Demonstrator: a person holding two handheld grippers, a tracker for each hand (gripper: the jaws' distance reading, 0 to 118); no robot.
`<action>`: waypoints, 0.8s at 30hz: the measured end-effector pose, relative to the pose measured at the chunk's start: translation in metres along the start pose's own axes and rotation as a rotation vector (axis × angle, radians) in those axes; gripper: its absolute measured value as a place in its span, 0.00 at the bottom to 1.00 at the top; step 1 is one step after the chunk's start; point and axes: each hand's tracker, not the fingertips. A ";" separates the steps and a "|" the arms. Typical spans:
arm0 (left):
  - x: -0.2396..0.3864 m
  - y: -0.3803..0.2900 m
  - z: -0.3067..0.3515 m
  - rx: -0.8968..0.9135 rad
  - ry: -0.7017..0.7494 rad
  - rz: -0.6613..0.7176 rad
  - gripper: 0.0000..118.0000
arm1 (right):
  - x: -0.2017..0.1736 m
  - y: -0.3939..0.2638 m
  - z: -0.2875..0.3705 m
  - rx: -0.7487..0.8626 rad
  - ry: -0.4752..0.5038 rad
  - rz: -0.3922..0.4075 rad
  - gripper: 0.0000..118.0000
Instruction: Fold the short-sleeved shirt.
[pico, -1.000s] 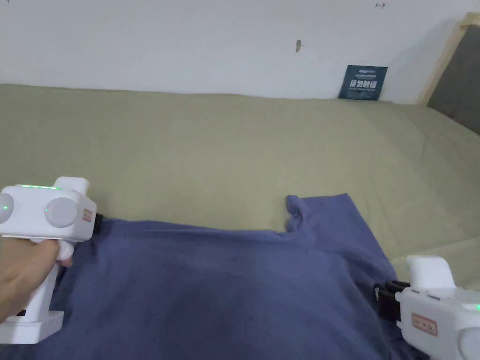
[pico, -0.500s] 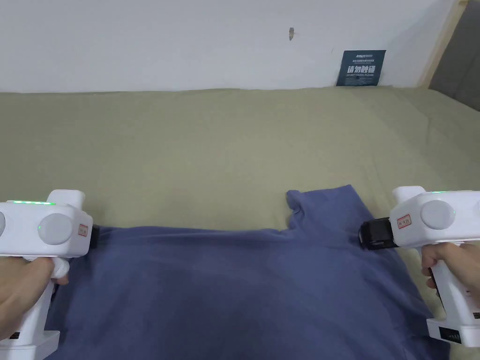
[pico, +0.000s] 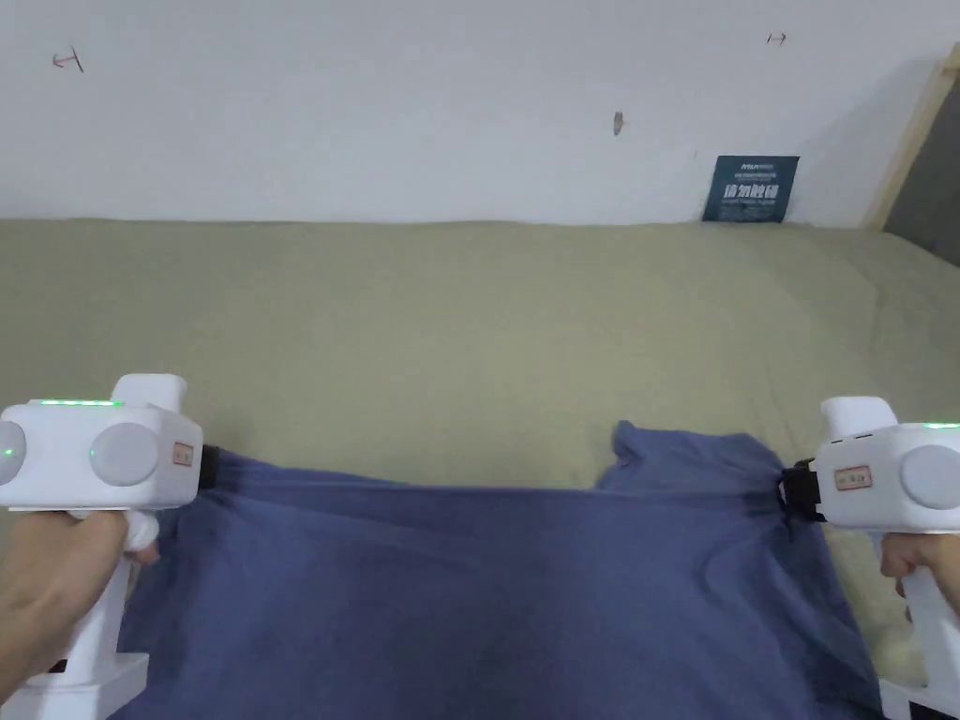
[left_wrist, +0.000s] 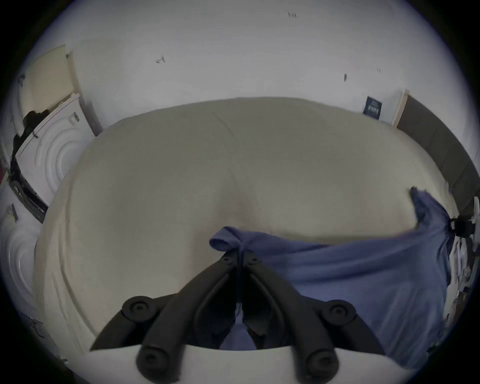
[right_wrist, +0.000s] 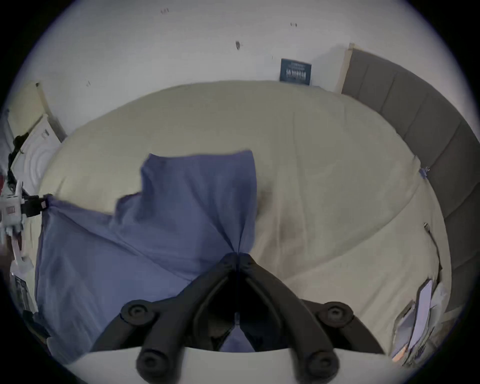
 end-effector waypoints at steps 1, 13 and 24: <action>-0.005 0.001 0.020 0.011 -0.004 -0.002 0.02 | 0.001 0.001 0.018 0.025 0.010 0.002 0.00; -0.045 0.029 0.247 0.262 0.022 -0.030 0.02 | -0.025 0.041 0.240 0.347 0.056 0.071 0.00; -0.057 0.082 0.362 0.456 0.075 0.000 0.02 | -0.042 0.107 0.353 0.552 0.019 0.066 0.01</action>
